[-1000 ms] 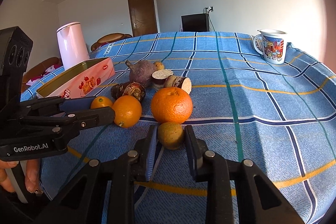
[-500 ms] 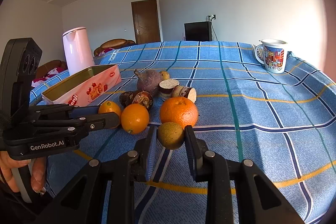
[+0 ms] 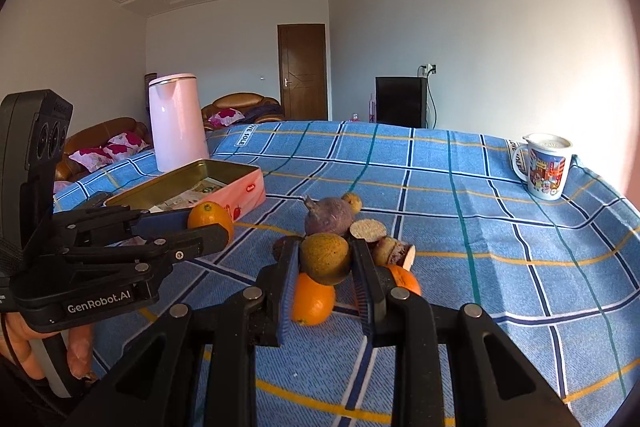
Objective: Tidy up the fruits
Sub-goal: 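Grasp an orange with the left gripper while the right gripper grasps a small yellow-brown fruit, then carry both fruits over the tin box and open both grippers to drop them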
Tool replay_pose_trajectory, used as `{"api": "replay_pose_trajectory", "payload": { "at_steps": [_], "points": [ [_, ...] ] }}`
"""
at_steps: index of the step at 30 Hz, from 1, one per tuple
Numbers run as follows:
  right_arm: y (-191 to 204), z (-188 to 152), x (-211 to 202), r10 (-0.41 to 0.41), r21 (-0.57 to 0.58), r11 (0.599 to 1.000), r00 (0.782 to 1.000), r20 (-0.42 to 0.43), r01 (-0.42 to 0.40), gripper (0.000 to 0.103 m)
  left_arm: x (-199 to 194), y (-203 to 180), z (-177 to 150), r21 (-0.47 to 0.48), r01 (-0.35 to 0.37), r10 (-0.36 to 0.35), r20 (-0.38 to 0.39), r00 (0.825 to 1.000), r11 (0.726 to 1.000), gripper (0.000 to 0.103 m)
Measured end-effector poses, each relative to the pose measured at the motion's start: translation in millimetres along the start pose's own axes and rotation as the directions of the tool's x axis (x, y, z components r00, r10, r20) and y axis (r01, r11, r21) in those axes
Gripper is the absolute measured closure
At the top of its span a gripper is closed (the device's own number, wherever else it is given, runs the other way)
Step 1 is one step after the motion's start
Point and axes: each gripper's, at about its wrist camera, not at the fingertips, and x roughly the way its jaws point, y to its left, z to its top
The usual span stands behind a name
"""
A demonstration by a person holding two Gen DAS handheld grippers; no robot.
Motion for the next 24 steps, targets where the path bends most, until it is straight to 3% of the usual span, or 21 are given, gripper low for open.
{"api": "replay_pose_trajectory", "payload": {
  "at_steps": [11,24],
  "points": [
    [35.9,40.4,17.5,0.095,-0.066,0.994,0.995,0.041,-0.092,0.075,-12.8,38.2,5.4,-0.054,-0.07,0.073,0.037,0.997,0.996,0.068],
    [72.9,66.6,52.3,0.162,-0.104,0.982,0.987,0.011,-0.16,0.075,-13.6,84.6,10.7,-0.113,-0.133,0.138,0.035,0.99,0.985,0.068]
  ]
}}
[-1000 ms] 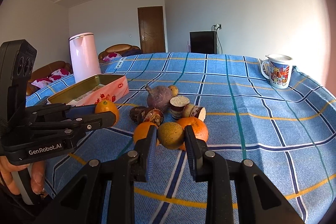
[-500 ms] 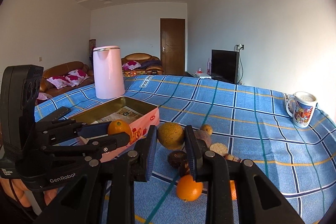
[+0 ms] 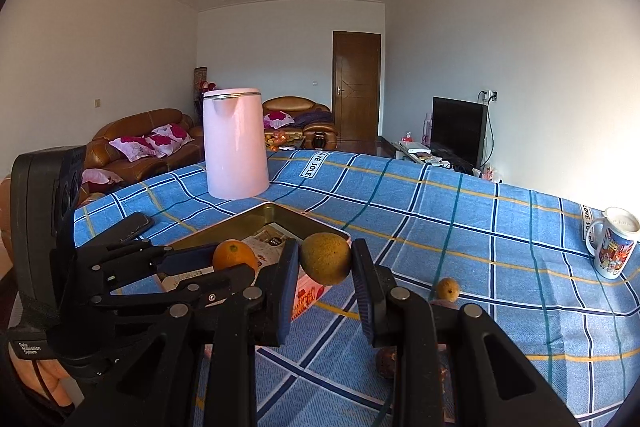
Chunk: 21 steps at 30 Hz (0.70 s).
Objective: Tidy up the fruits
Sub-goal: 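Carry both fruits over the tin box and open both grippers to drop them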
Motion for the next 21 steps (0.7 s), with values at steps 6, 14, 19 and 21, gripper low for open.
{"api": "replay_pose_trajectory", "payload": {
  "at_steps": [6,14,19,21],
  "points": [
    [13.5,6.3,24.0,0.027,-0.014,1.0,0.999,-0.029,-0.027,0.075,9.0,17.3,2.6,-0.019,-0.02,0.02,-0.019,1.0,1.0,0.068],
    [27.0,7.2,50.6,0.046,-0.025,0.999,0.996,-0.073,-0.048,0.075,16.6,33.5,4.8,-0.033,-0.038,0.037,-0.038,0.999,0.999,0.068],
    [29.6,6.0,68.3,0.062,-0.022,0.998,0.992,-0.111,-0.065,0.075,23.7,44.0,6.8,-0.046,-0.049,0.047,-0.057,0.997,0.998,0.068],
    [30.7,5.1,74.9,0.062,-0.022,0.998,0.99,-0.126,-0.066,0.075,25.6,46.8,6.2,-0.052,-0.054,0.05,-0.065,0.997,0.997,0.068]
  ]
}}
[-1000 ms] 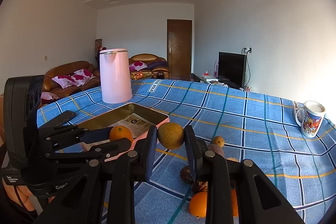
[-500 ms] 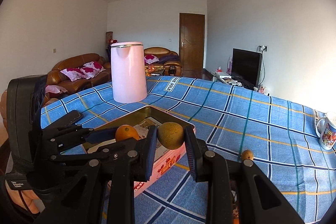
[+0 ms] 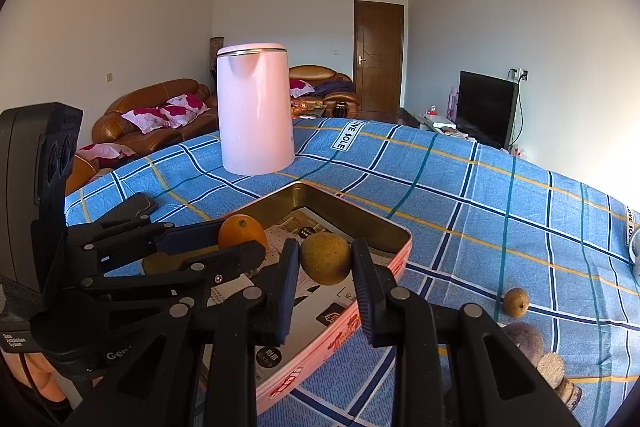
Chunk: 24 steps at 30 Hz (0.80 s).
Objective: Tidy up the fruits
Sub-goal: 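Carry both fruits over the tin box and open both grippers to drop them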
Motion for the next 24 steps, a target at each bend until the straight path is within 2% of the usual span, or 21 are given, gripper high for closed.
{"api": "replay_pose_trajectory", "payload": {
  "at_steps": [16,24],
  "points": [
    [8.2,-5.6,32.2,0.006,-0.025,1.0,0.994,-0.108,-0.009,0.075,15.2,12.9,-3.3,-0.035,-0.003,0.0,-0.09,0.996,0.999,0.068],
    [8.1,-7.0,43.9,0.025,-0.007,1.0,0.985,-0.168,-0.027,0.075,16.9,17.0,-3.8,-0.037,-0.022,0.018,-0.104,0.994,0.999,0.068]
  ]
}}
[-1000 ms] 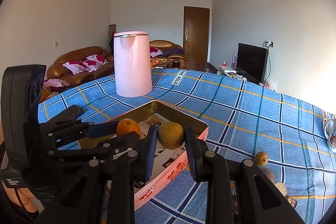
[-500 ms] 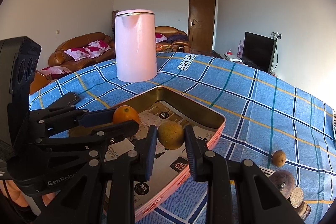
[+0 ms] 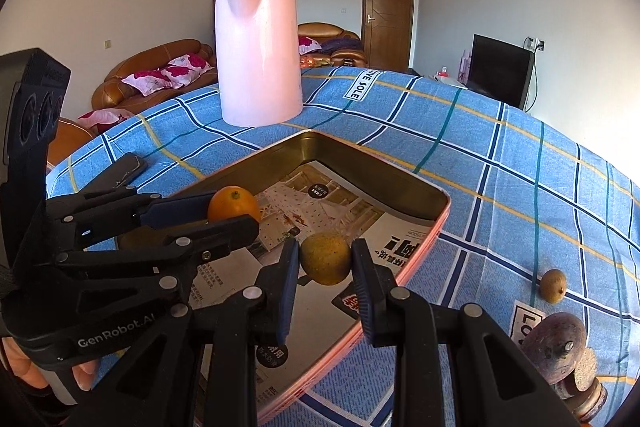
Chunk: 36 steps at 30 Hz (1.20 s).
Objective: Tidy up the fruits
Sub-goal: 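Carry both fruits over the tin box and open both grippers to drop them, then grasp an orange with the left gripper while the right gripper grasps a large orange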
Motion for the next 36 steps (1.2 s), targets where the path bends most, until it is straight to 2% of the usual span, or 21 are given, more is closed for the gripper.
{"api": "replay_pose_trajectory", "payload": {
  "at_steps": [2,5,8,9,10,11,17,20,22,27,29,32,35,36],
  "points": [
    [0.4,-0.7,1.1,-0.01,0.003,1.0,1.0,-0.013,0.01,0.074,-0.8,0.3,-1.2,-0.003,-0.018,0.018,0.003,1.0,1.0,0.067],
    [0.9,-3.1,-6.5,-0.001,-0.001,1.0,1.0,0.007,0.001,0.063,-9.3,-1.7,-3.2,0.0,-0.032,0.032,0.022,0.999,0.999,0.063],
    [-2.9,-8.0,-24.6,-0.018,0.015,1.0,0.999,0.044,0.017,0.046,-25.3,-6.4,-4.2,-0.009,-0.034,0.034,0.069,0.997,0.999,0.044],
    [-5.4,-11.3,-33.3,-0.019,0.023,1.0,0.998,0.057,0.018,0.04,-31.9,-9.6,-5.0,-0.012,-0.03,0.031,0.089,0.996,0.999,0.032],
    [-8.2,-15.8,-43.0,-0.017,0.027,1.0,0.997,0.074,0.015,0.037,-38.0,-13.6,-5.8,-0.011,-0.022,0.023,0.108,0.994,1.0,0.024],
    [-11.9,-21.7,-53.5,-0.019,0.027,0.999,0.996,0.088,0.017,0.037,-43.2,-18.8,-6.7,-0.005,-0.011,0.011,0.124,0.992,1.0,0.022],
    [-58.5,-69.7,-120.3,-0.17,0.124,0.981,0.974,0.152,0.152,0.035,-52.7,-63.7,-11.5,0.068,0.052,-0.061,0.143,0.988,0.996,0.021],
    [-92.4,-97.5,-148.0,-0.294,0.213,0.942,0.944,0.151,0.26,0.033,-45.8,-88.0,-15.1,0.102,0.1,-0.111,0.112,0.987,0.99,0.021],
    [-112.9,-110.4,-156.8,-0.342,0.264,0.917,0.931,0.128,0.3,0.032,-38.8,-104.6,-17.9,0.121,0.124,-0.136,0.088,0.987,0.985,0.021],
    [-143.0,-123.9,-148.4,-0.326,0.329,0.9,0.943,0.071,0.287,0.032,-24.7,-142.2,-28.4,0.167,0.162,-0.169,0.028,0.985,0.973,0.021],
    [-143.6,-123.9,-140.8,-0.303,0.329,0.906,0.951,0.061,0.267,0.032,-21.4,-150.0,-31.8,0.18,0.166,-0.171,0.015,0.985,0.97,0.021],
    [-139.1,-123.6,-134.6,-0.308,0.302,0.91,0.951,0.031,0.285,0.032,-18.8,-157.2,-36.7,0.19,0.173,-0.177,0.002,0.984,0.966,0.021],
    [-141.9,-125.4,-121.3,-0.264,0.304,0.914,0.963,-0.055,0.268,0.033,-17.8,-162.6,-40.6,0.2,0.184,-0.187,-0.007,0.982,0.962,0.021],
    [-143.6,-126.3,-119.5,-0.249,0.307,0.917,0.966,-0.063,0.257,0.036,-17.4,-165.1,-41.9,0.204,0.186,-0.188,-0.009,0.982,0.961,0.021]
  ]
}}
